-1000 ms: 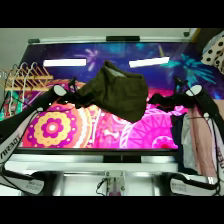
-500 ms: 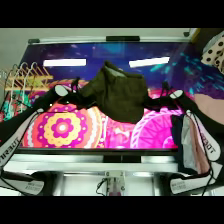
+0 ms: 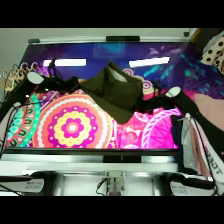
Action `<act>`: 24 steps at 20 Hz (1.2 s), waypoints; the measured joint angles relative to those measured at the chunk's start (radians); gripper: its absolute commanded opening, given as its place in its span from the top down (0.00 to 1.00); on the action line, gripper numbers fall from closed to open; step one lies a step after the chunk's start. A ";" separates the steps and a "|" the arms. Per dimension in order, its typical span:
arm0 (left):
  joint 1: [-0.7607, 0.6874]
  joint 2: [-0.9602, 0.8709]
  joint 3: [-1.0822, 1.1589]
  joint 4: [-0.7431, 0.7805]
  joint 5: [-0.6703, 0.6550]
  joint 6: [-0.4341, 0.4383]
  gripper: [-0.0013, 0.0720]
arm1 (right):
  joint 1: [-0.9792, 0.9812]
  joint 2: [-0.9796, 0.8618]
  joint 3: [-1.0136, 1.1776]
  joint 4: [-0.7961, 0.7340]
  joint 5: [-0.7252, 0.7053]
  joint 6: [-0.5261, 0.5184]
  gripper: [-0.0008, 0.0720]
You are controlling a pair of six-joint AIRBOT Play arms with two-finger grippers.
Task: Fold the shirts.
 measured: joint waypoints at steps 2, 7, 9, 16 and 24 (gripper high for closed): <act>0.047 0.003 0.034 0.000 -0.008 0.019 0.86 | 0.144 0.060 -0.065 0.020 -0.068 0.087 0.80; 0.129 0.004 0.076 0.000 -0.020 0.047 0.82 | 0.513 0.109 -0.141 0.063 -0.440 0.320 0.22; 0.146 0.001 0.081 0.001 -0.053 0.052 0.08 | 0.582 0.111 -0.150 0.067 -0.533 0.362 0.20; 0.216 0.011 0.097 0.028 -0.378 0.090 0.01 | 0.413 0.278 -0.146 -0.056 -0.297 0.251 0.20; 0.194 0.215 -0.301 0.089 -0.484 0.080 0.01 | 0.080 0.256 0.059 -0.311 0.007 0.046 0.20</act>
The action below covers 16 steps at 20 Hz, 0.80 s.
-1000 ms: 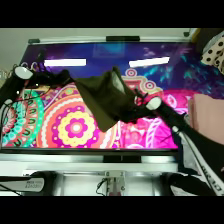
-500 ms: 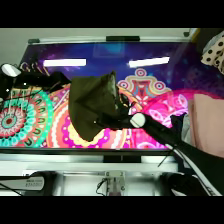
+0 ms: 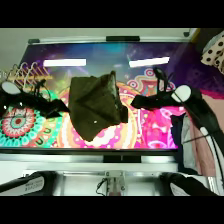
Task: Fold the shirts.
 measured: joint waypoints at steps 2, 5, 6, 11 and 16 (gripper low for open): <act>-0.037 0.057 -0.158 -0.039 0.055 0.000 0.01 | 0.008 -0.079 0.085 -0.019 0.042 -0.066 0.20; -0.119 0.100 -0.330 -0.089 0.153 -0.001 0.01 | 0.061 -0.189 0.218 -0.071 0.111 -0.126 0.03; -0.149 0.106 -0.366 -0.097 0.188 -0.001 0.01 | 0.083 -0.226 0.258 -0.090 0.140 -0.135 0.03; -0.279 0.121 -0.447 -0.134 0.341 -0.005 0.01 | 0.147 -0.371 0.349 -0.134 0.282 -0.145 0.03; -0.317 0.124 -0.463 -0.144 0.393 -0.009 0.02 | 0.166 -0.420 0.368 -0.063 0.291 -0.127 0.03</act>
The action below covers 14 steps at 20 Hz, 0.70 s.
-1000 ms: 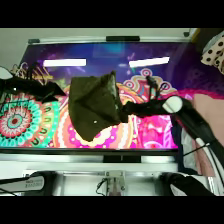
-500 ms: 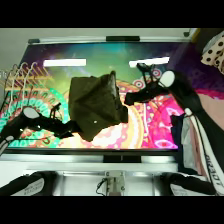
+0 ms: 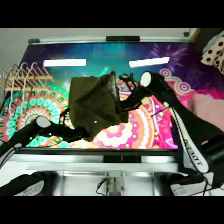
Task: Fold the shirts.
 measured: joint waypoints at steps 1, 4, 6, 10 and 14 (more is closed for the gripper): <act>-0.002 0.000 -0.001 -0.001 0.004 0.000 0.02 | 0.006 -0.003 0.001 0.013 -0.002 0.005 0.03; -0.007 0.000 -0.003 -0.002 0.018 0.000 0.02 | 0.040 -0.011 0.003 0.004 -0.029 0.044 0.03; -0.009 0.000 -0.003 -0.003 0.024 0.000 0.02 | 0.066 -0.027 0.003 -0.036 -0.055 0.094 0.03; -0.009 0.000 -0.003 -0.003 0.029 0.000 0.02 | 0.087 -0.072 0.003 -0.090 -0.106 0.209 0.72; -0.008 0.001 -0.003 -0.003 0.033 0.000 0.02 | 0.095 -0.073 0.006 -0.115 -0.183 0.267 0.80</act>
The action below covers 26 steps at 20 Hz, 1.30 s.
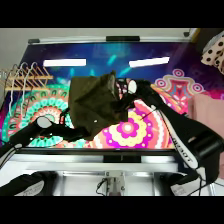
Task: Fold the shirts.
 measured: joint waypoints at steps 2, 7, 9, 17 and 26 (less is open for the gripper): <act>0.014 0.000 0.008 0.002 -0.003 0.011 0.02 | 0.000 0.028 0.000 -0.025 -0.007 -0.003 0.80; 0.073 0.000 0.057 0.005 -0.075 0.031 0.00 | 0.000 0.150 0.000 -0.055 -0.018 -0.027 0.80; 0.072 0.000 0.061 0.005 -0.119 0.032 0.00 | 0.002 0.175 0.000 -0.058 -0.025 -0.018 0.80; -0.070 0.000 0.004 -0.088 -0.023 -0.011 0.00 | 0.008 0.194 0.000 -0.032 -0.062 0.000 0.80; -0.161 -0.090 -0.006 -0.182 0.179 -0.047 0.86 | 0.008 0.196 0.000 -0.004 -0.070 0.003 0.80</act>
